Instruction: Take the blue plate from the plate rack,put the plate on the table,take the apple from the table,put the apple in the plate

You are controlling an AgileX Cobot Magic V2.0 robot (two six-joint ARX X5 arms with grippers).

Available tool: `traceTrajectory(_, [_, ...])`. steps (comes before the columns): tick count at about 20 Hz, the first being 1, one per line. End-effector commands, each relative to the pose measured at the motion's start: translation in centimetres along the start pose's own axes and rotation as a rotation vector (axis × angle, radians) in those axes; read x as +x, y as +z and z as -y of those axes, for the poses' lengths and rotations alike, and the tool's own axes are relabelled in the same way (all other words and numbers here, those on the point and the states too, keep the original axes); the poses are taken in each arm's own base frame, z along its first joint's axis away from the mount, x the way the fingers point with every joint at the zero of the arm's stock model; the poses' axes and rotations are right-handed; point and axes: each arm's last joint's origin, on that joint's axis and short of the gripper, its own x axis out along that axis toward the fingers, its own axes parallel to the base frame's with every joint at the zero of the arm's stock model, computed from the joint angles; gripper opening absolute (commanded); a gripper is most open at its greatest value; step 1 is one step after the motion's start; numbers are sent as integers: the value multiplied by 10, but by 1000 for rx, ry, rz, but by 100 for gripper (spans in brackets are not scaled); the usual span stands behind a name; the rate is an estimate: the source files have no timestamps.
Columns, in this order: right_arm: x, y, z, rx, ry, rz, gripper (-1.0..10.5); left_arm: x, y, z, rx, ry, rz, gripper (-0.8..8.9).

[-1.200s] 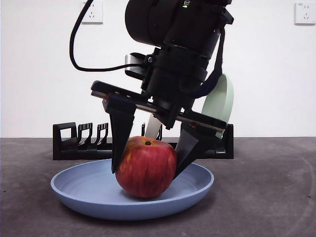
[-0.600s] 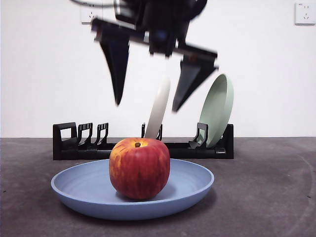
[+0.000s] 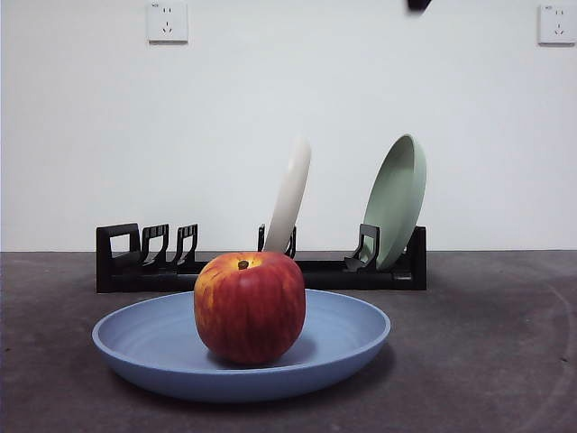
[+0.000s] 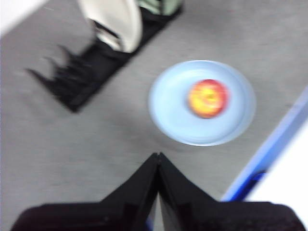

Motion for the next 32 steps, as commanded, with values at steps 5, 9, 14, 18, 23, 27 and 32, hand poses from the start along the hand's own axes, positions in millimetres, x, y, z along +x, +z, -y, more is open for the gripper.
traceTrajectory(5, [-49, -29, 24, 56, -44, 147, 1, 0, 0, -2, 53, 68, 6, -4])
traceTrajectory(9, [-57, -35, 27, 66, -41, 174, 1, 5, 4, 1, 63, 69, -14, -4])
traceTrajectory(14, [-57, -35, 27, 66, -40, 173, 1, 16, 11, 6, 82, 71, -55, -4])
traceTrajectory(18, [-57, -35, 27, 67, -44, 174, 1, 19, 10, 0, 82, 120, -78, -4])
traceTrajectory(23, [-57, -35, 27, 67, -44, 174, 1, 42, 4, -24, -39, 170, 196, -4])
traceTrajectory(27, [-57, -35, 27, 66, -44, 173, 1, 86, -46, -27, 6, 177, 564, -4])
traceTrajectory(32, [-57, -35, 27, 66, -43, 174, 1, 124, -123, -15, -146, 175, 554, -4])
